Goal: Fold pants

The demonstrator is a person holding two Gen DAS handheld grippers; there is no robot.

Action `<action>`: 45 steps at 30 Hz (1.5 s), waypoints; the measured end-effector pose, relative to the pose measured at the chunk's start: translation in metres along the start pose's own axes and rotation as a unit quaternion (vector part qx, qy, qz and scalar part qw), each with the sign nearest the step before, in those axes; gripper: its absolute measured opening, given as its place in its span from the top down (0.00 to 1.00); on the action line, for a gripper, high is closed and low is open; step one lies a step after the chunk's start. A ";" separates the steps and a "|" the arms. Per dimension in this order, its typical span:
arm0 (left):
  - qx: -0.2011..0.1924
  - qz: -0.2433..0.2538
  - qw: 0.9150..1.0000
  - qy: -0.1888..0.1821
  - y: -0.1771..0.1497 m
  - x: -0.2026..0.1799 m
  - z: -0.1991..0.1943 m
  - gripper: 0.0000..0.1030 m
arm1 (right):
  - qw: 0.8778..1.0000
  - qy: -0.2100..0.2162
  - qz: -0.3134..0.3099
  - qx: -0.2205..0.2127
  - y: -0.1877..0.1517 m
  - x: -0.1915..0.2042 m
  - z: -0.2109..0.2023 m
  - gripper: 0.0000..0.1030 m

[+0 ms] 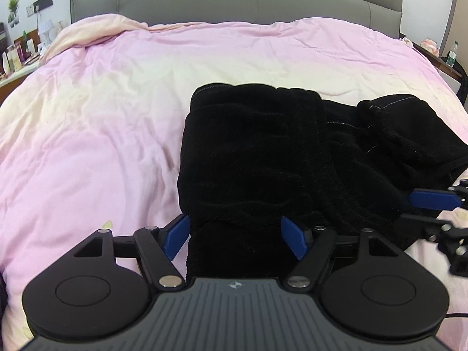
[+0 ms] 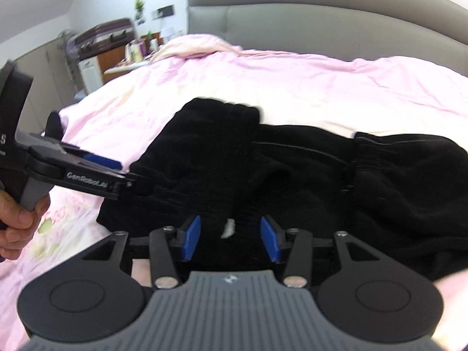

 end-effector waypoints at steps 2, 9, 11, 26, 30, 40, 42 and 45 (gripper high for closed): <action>-0.009 0.006 1.000 0.004 0.004 -0.004 -0.005 0.18 | 1.000 -0.017 0.013 -0.009 -0.004 -0.014 -0.017 0.56; -0.043 0.014 0.999 -0.008 0.019 -0.030 -0.025 0.18 | 0.992 -0.088 0.086 -0.043 -0.026 -0.085 -0.083 0.54; -0.048 0.026 0.998 -0.009 0.023 -0.043 -0.028 0.17 | 0.988 -0.098 0.109 -0.054 -0.034 -0.107 -0.099 0.54; -0.086 0.114 0.988 -0.050 0.067 -0.204 0.005 0.17 | 0.889 -0.043 0.417 -0.183 -0.082 -0.252 -0.118 0.36; -0.082 0.129 0.986 -0.060 0.069 -0.244 0.024 0.17 | 0.875 -0.015 0.433 -0.217 -0.090 -0.267 -0.115 0.36; -0.073 0.128 0.987 -0.063 0.067 -0.285 0.057 0.17 | 0.846 -0.021 0.474 -0.242 -0.083 -0.298 -0.091 0.31; -0.042 0.133 0.988 -0.063 0.060 -0.291 0.071 0.17 | 0.847 -0.023 0.475 -0.237 -0.082 -0.300 -0.087 0.31; -0.024 0.126 0.990 -0.057 0.052 -0.298 0.084 0.20 | 0.862 -0.038 0.454 -0.222 -0.081 -0.298 -0.084 0.63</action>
Point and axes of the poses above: each gripper's, at about its wrist camera, not at the fingertips, and z roughly the way its jaws point, x to its left, y to its top, the point moved 5 cm from there along z, roughly the way its jaws point, and after that the axes turned 6 degrees about y, right-handed, at the moved point
